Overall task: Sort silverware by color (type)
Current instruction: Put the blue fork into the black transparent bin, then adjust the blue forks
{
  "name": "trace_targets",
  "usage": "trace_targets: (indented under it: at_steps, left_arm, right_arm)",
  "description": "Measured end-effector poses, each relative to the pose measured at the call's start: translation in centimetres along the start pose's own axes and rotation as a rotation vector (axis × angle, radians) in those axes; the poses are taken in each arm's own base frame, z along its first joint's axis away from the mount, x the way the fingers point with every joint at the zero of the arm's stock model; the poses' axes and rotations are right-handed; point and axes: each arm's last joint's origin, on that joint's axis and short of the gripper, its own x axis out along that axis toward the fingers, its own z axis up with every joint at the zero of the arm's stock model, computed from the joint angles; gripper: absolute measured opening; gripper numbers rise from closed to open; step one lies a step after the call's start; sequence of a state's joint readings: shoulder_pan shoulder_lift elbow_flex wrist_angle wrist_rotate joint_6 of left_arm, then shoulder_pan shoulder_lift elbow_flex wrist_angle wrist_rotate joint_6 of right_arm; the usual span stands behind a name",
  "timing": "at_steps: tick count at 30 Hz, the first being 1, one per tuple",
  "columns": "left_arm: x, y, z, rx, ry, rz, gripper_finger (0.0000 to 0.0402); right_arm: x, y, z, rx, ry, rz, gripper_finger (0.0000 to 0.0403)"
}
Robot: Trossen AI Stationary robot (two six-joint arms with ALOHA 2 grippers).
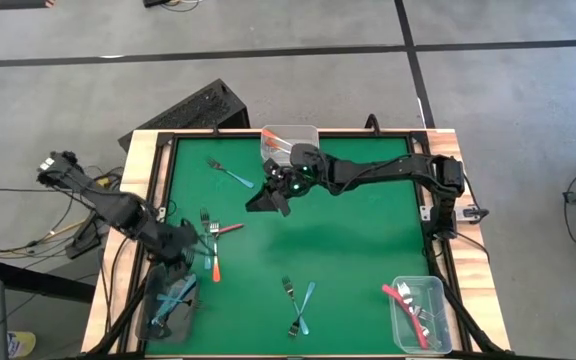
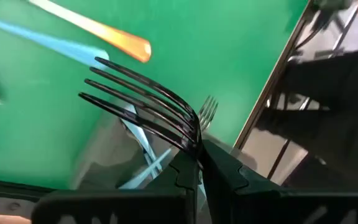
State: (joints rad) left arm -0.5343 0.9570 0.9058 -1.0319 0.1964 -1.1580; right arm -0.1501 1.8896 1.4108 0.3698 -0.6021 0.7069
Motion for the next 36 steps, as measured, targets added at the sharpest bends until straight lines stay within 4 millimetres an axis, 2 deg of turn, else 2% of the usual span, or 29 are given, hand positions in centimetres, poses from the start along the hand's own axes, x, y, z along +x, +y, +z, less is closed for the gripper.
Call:
trace_targets:
  at_steps: [6, 12, 18, 24, 27, 36]
  left_arm:
    - [2.8, -0.3, -0.9, -0.035, 0.056, 0.023, 0.0026]
    - [4.4, -0.2, -1.9, -0.051, 0.117, 0.103, 0.0091]
    - [5.3, -1.2, -2.3, 0.014, 0.082, 0.063, 0.0144]
    - [6.7, -2.1, -3.1, 0.163, -0.049, 0.101, 0.0151]
    - [7.6, -2.3, -3.8, 0.244, -0.032, 0.142, 0.0152]
    - [10.1, -2.4, -5.5, 0.319, 0.04, 0.251, 0.0152]
  right_arm:
    - [0.0, 0.0, 0.0, -0.003, -0.001, -0.001, 0.0144]
    - [-0.3, -0.4, 0.3, -0.004, -0.009, -0.011, 0.0144]
    - [-0.6, -0.7, 0.5, -0.005, -0.016, -0.02, 0.0144]
    - [-0.6, -0.7, 0.4, -0.001, -0.007, -0.026, 0.0144]
    - [-0.5, -0.8, 0.4, 0.001, -0.004, -0.028, 0.0144]
    - [-0.2, -0.6, -0.4, -0.006, 0.039, -0.041, 0.0144]
